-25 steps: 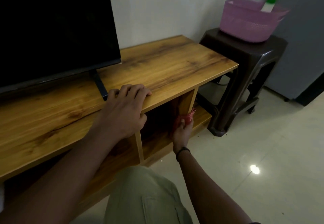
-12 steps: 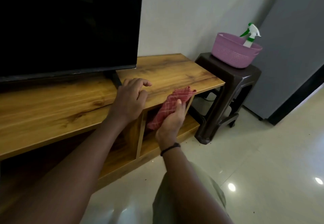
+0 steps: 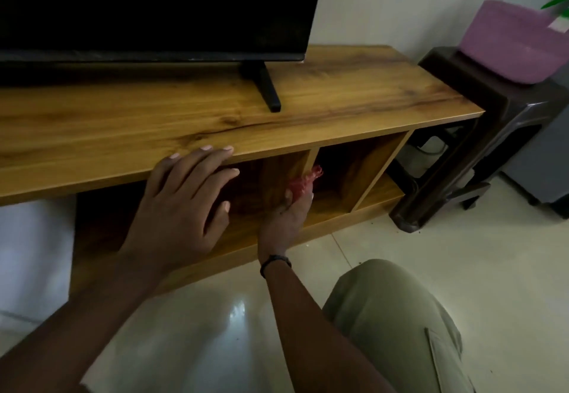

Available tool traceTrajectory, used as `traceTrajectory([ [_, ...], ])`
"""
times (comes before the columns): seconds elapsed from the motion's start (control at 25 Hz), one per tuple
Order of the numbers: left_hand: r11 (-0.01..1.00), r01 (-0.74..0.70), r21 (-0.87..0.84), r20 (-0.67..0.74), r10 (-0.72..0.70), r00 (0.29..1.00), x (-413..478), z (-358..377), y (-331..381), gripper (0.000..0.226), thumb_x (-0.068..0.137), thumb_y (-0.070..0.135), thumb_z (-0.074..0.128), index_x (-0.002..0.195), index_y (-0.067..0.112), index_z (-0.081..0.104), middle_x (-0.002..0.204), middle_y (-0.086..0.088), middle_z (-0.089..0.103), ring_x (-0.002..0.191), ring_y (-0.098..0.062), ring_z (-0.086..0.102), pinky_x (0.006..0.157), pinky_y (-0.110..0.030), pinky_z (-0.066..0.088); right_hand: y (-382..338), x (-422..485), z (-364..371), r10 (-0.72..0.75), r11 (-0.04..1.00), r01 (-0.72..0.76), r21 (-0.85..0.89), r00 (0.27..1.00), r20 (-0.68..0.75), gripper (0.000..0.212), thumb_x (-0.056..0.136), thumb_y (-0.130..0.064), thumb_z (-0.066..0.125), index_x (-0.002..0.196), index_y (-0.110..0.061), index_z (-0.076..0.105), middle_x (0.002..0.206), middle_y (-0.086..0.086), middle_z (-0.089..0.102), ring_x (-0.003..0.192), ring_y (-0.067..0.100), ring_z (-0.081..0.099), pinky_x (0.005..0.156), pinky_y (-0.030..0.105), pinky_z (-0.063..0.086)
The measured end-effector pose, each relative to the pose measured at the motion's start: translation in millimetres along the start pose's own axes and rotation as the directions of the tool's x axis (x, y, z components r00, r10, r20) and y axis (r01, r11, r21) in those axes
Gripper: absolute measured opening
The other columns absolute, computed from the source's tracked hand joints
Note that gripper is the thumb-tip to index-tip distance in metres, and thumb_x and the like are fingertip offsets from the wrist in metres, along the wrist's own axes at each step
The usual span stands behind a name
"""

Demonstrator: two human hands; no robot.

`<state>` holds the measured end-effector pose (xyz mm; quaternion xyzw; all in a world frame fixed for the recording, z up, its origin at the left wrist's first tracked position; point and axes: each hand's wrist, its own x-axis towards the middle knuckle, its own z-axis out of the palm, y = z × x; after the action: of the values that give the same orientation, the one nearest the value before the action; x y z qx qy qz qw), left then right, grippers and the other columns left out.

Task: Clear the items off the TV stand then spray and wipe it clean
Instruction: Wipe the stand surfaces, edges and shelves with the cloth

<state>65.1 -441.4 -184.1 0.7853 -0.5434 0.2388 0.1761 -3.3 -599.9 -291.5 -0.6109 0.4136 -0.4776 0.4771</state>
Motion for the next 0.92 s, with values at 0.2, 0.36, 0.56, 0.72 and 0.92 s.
traceTrajectory([
  [0.2, 0.979, -0.071, 0.190, 0.010, 0.070, 0.997, -36.2, 1.1, -31.4, 0.054, 0.099, 0.032, 0.046, 0.150, 0.014, 0.047, 0.171, -0.007, 0.020, 0.158, -0.026, 0.017, 0.127, -0.045, 0.011, 69.6, -17.2, -14.1, 0.352, 0.934, -0.335, -0.120, 0.920, 0.170, 0.049, 0.108, -0.009, 0.040, 0.152, -0.030, 0.034, 0.157, 0.001, 0.038, 0.146, 0.026, 0.037, 0.121, 0.059, 0.033],
  [0.36, 0.967, -0.026, 0.253, -0.019, 0.031, 0.999, -67.7, 5.2, -44.4, 0.056, 0.101, 0.033, 0.045, 0.154, 0.016, 0.044, 0.171, -0.007, 0.019, 0.158, -0.027, 0.016, 0.127, -0.051, 0.014, 63.8, -20.3, -0.3, 0.512, 0.857, -0.498, -0.132, 0.853, 0.106, 0.066, 0.105, 0.002, 0.040, 0.162, -0.022, 0.020, 0.168, 0.010, 0.023, 0.156, 0.036, 0.020, 0.125, 0.058, 0.023],
  [0.56, 0.929, 0.351, 0.121, 0.370, -0.370, 0.852, -96.6, 25.6, -63.8, 0.063, 0.099, 0.043, 0.053, 0.157, 0.026, 0.034, 0.173, 0.007, 0.002, 0.154, -0.025, 0.006, 0.122, -0.053, 0.022, 27.2, -53.3, 8.9, 0.689, 0.691, -0.722, 0.044, 0.675, 0.261, 0.039, 0.113, -0.033, 0.033, 0.144, -0.017, 0.049, 0.131, 0.008, 0.062, 0.113, 0.029, 0.059, 0.097, 0.035, 0.045],
  [0.72, 0.800, 0.535, 0.273, 0.644, -0.565, 0.516, -129.0, 52.6, -91.6, 0.085, 0.097, 0.052, 0.057, 0.164, 0.026, 0.012, 0.172, 0.001, -0.005, 0.156, -0.033, 0.000, 0.125, -0.051, 0.014, -2.8, -38.9, 15.6, 0.310, 0.928, -0.202, -0.314, 0.886, 0.345, 0.032, 0.110, -0.032, 0.041, 0.128, -0.014, 0.060, 0.096, -0.002, 0.067, 0.092, 0.024, 0.067, 0.068, 0.029, 0.046],
  [0.92, 0.730, 0.617, 0.294, 0.722, -0.593, 0.358, -155.3, 80.8, -105.3, 0.100, 0.091, 0.070, 0.055, 0.164, 0.032, -0.004, 0.172, -0.005, -0.008, 0.158, -0.037, -0.009, 0.125, -0.054, 0.002, 12.9, -7.7, 39.1, 0.386, 0.579, 0.307, -0.755, 0.713, 0.586, 0.075, 0.104, -0.065, 0.026, 0.161, -0.016, 0.021, 0.162, 0.017, 0.036, 0.147, 0.043, 0.035, 0.115, 0.053, 0.032],
])
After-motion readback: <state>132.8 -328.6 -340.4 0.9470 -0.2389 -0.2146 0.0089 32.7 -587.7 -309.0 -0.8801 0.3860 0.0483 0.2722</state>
